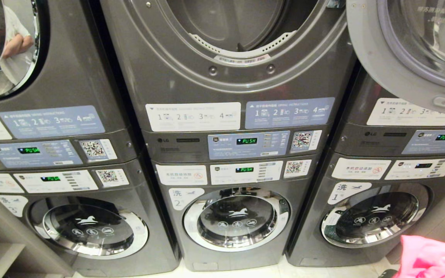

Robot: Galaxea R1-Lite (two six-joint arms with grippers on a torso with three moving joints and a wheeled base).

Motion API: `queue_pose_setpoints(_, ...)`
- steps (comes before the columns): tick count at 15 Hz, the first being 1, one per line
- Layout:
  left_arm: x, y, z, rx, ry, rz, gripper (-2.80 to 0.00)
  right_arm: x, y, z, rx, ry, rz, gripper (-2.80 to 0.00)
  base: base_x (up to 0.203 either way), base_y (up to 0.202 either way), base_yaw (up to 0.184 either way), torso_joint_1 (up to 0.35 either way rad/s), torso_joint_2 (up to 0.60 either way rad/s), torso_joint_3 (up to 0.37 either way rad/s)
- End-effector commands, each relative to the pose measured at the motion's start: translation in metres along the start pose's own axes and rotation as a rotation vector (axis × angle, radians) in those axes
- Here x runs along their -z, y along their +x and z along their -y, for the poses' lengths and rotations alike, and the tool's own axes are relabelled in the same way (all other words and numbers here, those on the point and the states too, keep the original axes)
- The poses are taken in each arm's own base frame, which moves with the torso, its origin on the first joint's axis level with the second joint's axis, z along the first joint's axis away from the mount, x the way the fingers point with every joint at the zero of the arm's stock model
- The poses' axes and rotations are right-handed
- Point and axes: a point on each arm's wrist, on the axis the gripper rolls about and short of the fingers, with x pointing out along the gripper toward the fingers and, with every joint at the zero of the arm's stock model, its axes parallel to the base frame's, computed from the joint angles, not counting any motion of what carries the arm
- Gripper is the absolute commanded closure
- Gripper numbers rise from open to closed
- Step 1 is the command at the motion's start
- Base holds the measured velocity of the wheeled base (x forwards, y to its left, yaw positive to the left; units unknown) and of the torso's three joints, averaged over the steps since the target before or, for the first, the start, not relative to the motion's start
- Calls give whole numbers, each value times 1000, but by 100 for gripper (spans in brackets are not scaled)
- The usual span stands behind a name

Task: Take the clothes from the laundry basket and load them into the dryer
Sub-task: Put the clothes in the dryer

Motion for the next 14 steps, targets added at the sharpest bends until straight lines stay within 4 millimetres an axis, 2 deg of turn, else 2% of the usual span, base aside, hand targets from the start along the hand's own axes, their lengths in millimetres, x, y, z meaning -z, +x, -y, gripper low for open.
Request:
queue_pose_setpoints(1,0,0,0,0,0,0,0,0,0,0,0,-1,-1,0,0,0,0,0,0,0)
queue_pose_setpoints(6,0,0,0,0,0,0,0,0,0,0,-2,-1,1,0,0,0,0,0,0,0)
queue_pose_setpoints(14,0,0,0,0,0,0,0,0,0,0,-2,-1,-1,0,183,0,0,3,3,2)
